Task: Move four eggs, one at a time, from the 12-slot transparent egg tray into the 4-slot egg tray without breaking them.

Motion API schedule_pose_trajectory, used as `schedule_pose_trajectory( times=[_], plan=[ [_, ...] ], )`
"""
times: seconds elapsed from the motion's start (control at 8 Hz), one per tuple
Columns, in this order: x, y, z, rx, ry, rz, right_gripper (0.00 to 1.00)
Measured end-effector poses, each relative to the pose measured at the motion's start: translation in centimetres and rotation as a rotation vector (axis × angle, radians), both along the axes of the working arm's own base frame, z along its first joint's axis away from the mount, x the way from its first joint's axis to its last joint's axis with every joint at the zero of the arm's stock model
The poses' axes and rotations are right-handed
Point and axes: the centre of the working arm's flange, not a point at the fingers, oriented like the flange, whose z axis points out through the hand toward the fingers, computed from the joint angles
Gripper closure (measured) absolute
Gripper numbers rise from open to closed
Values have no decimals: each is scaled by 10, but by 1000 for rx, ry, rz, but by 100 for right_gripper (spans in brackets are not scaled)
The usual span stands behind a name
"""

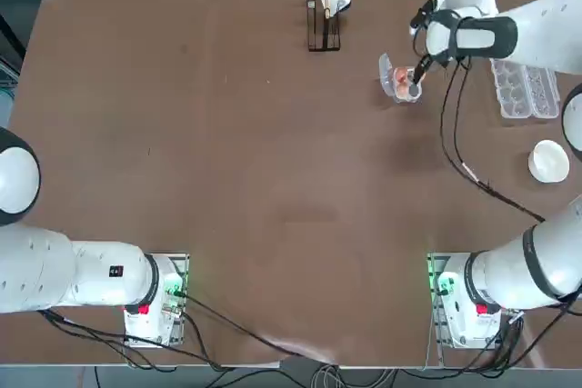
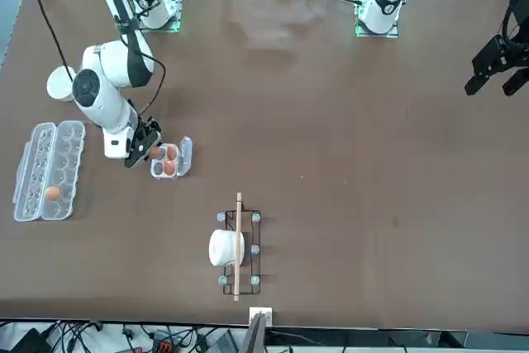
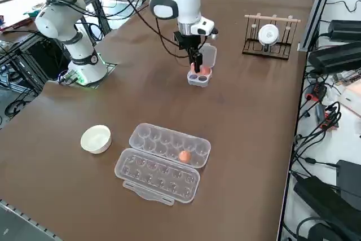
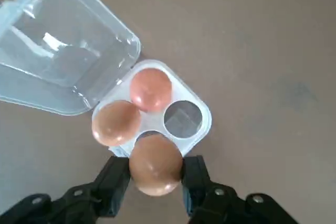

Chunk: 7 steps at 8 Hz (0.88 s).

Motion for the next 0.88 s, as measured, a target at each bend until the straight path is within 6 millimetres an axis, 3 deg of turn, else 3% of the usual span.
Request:
schedule_pose_trajectory(
  times=[0.88],
  plan=[
    [-3,-1,-22,-4,28,-1,42]
  ],
)
